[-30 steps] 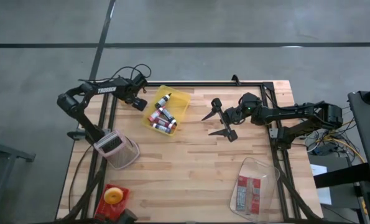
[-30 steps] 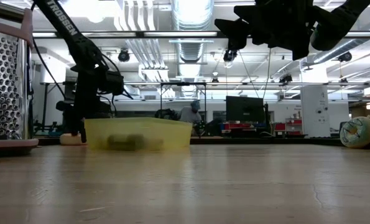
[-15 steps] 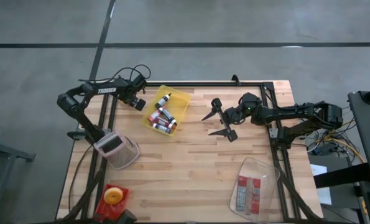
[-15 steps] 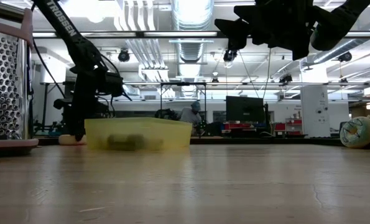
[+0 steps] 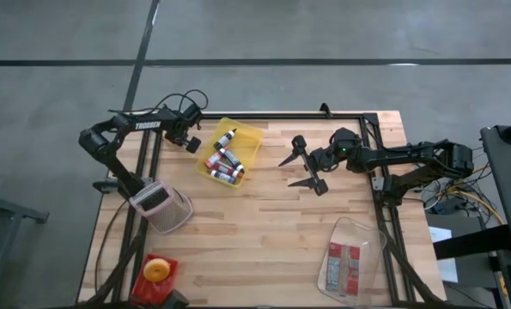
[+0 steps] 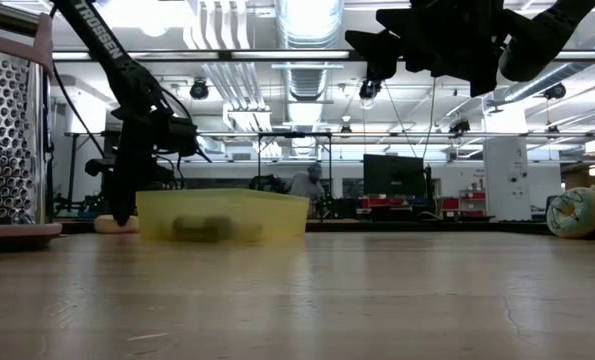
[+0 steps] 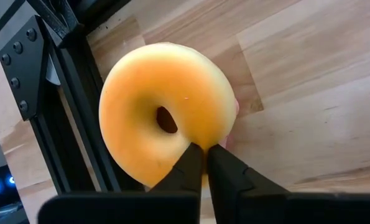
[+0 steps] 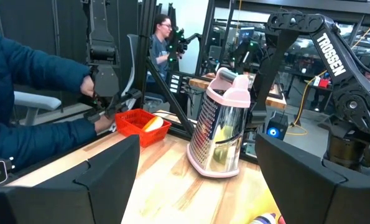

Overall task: Pick & Place Food Item
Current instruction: Put the yellow donut into the red bin

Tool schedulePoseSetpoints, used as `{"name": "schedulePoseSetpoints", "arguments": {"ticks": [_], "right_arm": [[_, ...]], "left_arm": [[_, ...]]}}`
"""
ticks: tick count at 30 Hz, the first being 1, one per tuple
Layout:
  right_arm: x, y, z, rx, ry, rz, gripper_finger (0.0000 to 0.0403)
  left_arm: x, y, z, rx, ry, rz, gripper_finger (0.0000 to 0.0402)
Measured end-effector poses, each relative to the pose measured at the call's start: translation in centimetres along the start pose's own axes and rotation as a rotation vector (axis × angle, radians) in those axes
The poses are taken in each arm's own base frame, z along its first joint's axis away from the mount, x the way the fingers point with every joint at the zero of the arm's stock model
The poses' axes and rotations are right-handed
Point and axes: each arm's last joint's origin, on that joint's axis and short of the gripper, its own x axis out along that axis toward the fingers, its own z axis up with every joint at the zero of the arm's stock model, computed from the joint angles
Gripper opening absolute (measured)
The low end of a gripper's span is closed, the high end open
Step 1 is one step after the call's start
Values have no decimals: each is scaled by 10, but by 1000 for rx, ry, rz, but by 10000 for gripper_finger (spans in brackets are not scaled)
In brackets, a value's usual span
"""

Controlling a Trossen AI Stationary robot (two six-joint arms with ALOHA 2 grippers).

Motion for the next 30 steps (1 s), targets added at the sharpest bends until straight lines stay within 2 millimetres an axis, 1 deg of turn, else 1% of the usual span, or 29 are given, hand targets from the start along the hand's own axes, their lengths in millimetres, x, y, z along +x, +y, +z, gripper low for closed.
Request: {"name": "schedulePoseSetpoints", "arguments": {"ticks": [11, 20, 25, 30], "right_arm": [[0, 0, 0, 0, 0, 0, 315], [0, 0, 0, 0, 0, 0, 315], [0, 0, 0, 0, 0, 0, 315], [0, 0, 0, 0, 0, 0, 315]], "left_arm": [[0, 0, 0, 1, -1, -1, 3], [-1, 0, 0, 9, 11, 0, 3], [-9, 4, 2, 17, 54, 8, 9], [-26, 9, 8, -14, 56, 10, 10]]}}
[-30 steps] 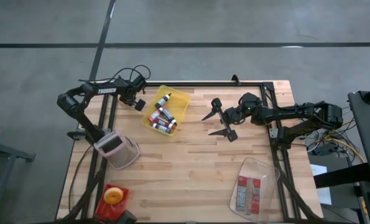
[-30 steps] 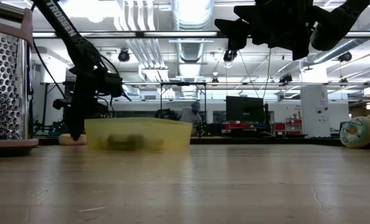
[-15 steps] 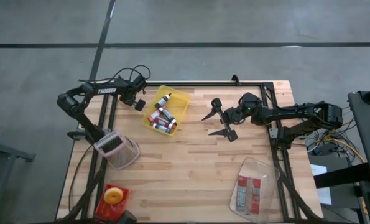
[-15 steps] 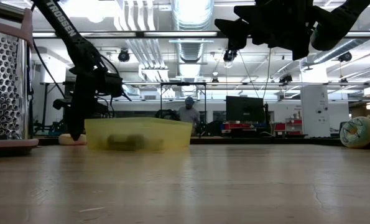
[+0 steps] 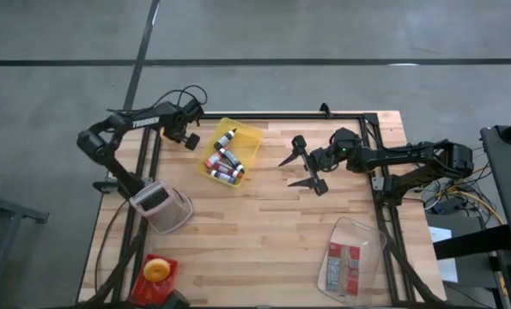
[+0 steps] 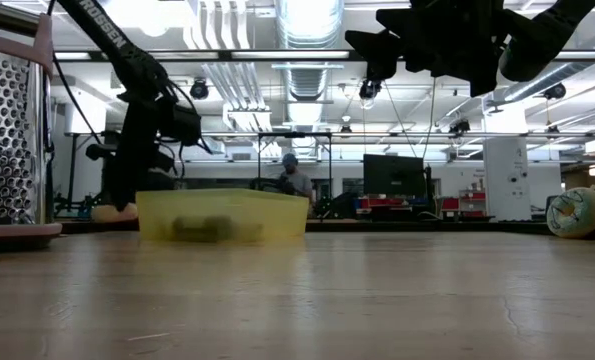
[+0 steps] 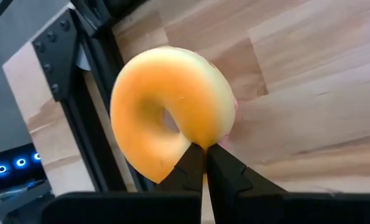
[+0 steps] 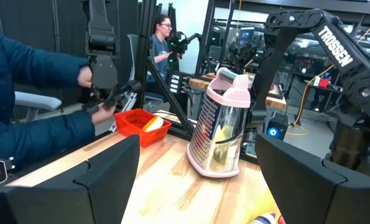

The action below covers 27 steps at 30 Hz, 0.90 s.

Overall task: Pick & Place Food Item
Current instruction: Put the yellow donut into the red bin

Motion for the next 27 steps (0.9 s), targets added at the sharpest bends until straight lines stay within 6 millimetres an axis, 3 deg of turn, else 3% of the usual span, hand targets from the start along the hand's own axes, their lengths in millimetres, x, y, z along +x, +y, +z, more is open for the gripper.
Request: {"name": "schedulePoseSetpoints", "arguments": {"ticks": [13, 22, 27], "right_arm": [[0, 0, 0, 0, 0, 0, 315], [0, 0, 0, 0, 0, 0, 315], [0, 0, 0, 0, 0, 0, 315]], "left_arm": [[-66, 4, -9, 9, -205, -113, 11], [-130, -8, -47, 116, -497, -277, 12], [-166, -22, -79, 248, -695, -409, 12]]}}
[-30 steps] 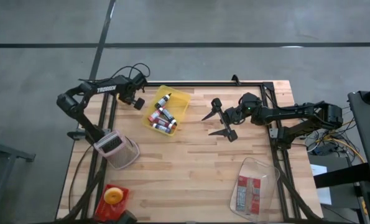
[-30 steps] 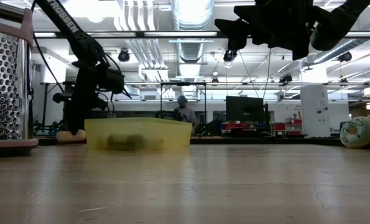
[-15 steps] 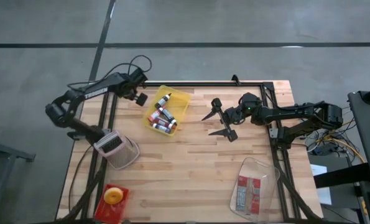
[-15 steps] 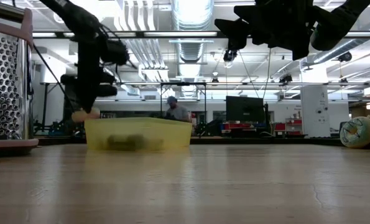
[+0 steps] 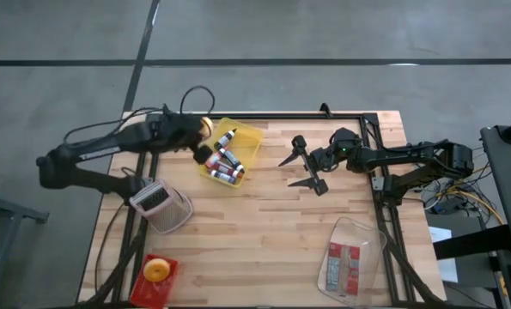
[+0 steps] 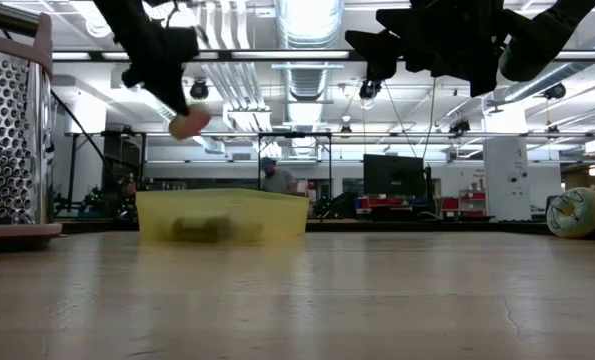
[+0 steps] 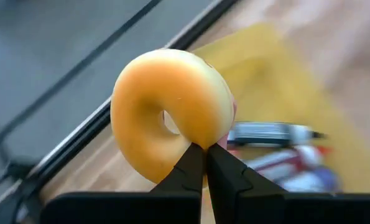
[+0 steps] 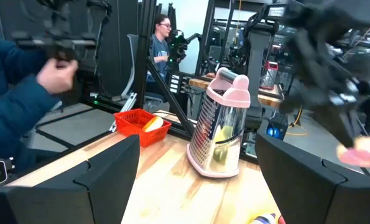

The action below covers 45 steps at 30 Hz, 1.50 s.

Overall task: Pick & Place Food Item
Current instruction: Put the yellow donut into the red bin

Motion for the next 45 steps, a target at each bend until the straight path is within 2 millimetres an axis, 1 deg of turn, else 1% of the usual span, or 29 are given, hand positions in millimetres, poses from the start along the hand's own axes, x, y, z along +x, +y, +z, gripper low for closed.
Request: {"name": "schedulePoseSetpoints", "arguments": {"ticks": [4, 8, 14, 20, 26, 31, 34, 39, 45], "right_arm": [[0, 0, 0, 0, 0, 0, 315], [0, 0, 0, 0, 0, 0, 315], [0, 0, 0, 0, 0, 0, 315], [0, 0, 0, 0, 0, 0, 315], [0, 0, 0, 0, 0, 0, 315], [0, 0, 0, 0, 0, 0, 315], [0, 0, 0, 0, 0, 0, 315], [0, 0, 0, 0, 0, 0, 315], [0, 0, 0, 0, 0, 0, 315]], "left_arm": [[-29, -29, -6, 113, -125, -141, 12], [-55, -54, -14, 202, -241, -224, 12], [-91, -84, -31, 370, -350, -369, 12], [-122, -106, -48, 461, -465, -485, 12], [-143, -117, -65, 545, -526, -600, 12], [-157, -121, -79, 535, -510, -689, 12], [-162, -120, -87, 511, -470, -727, 12], [-169, -116, -104, 394, -345, -787, 12], [-174, -127, -128, 366, -229, -857, 12]]}}
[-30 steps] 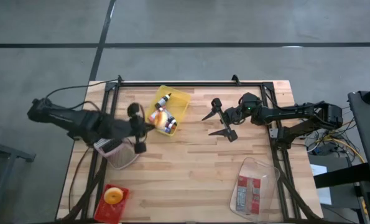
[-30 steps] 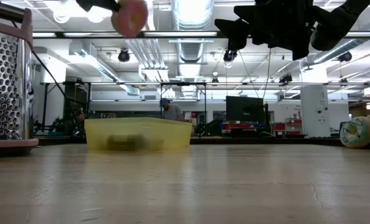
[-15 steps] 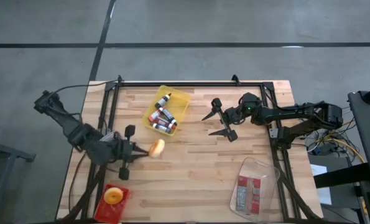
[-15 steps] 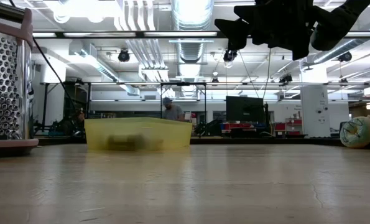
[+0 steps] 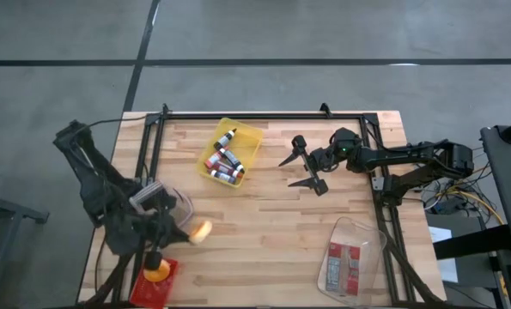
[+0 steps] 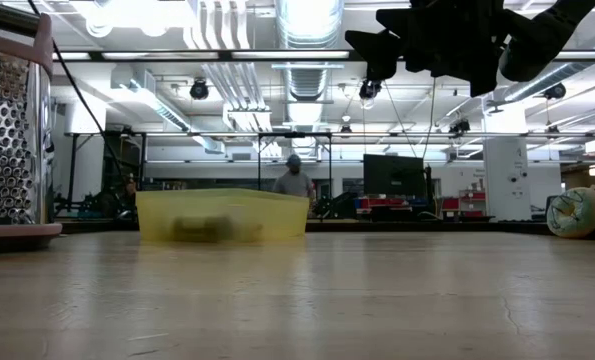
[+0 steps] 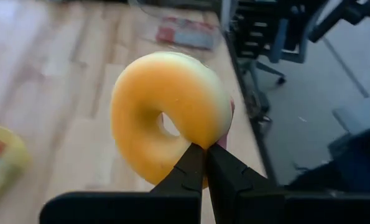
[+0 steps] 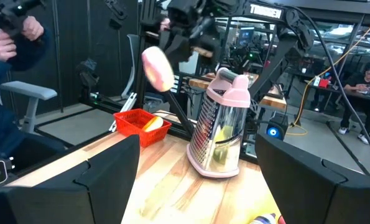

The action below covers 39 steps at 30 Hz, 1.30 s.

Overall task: Pick & Place Food Item
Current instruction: Put the yellow donut into the red bin

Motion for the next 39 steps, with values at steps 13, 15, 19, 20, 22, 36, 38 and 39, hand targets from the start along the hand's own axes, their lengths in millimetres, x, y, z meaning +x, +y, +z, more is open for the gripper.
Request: {"name": "schedulePoseSetpoints", "arguments": {"ticks": [13, 15, 19, 20, 22, 36, 38, 39], "right_arm": [[0, 0, 0, 0, 0, 0, 315], [0, 0, 0, 0, 0, 0, 315], [0, 0, 0, 0, 0, 0, 315], [0, 0, 0, 0, 0, 0, 315], [0, 0, 0, 0, 0, 0, 315], [0, 0, 0, 0, 0, 0, 315], [0, 0, 0, 0, 0, 0, 315], [0, 0, 0, 0, 0, 1, 315]], "left_arm": [[17, -33, -32, -335, 207, -23, 12], [21, -38, -38, -397, 230, -2, 12], [27, -49, -50, -493, 265, 29, 12], [27, -52, -53, -516, 274, 38, 12], [27, -57, -59, -548, 292, 55, 12], [-10, -91, -95, -401, 290, -49, 20], [-16, -93, -98, -376, 249, -56, 24], [-18, -94, -100, -368, 238, -60, 25]]}}
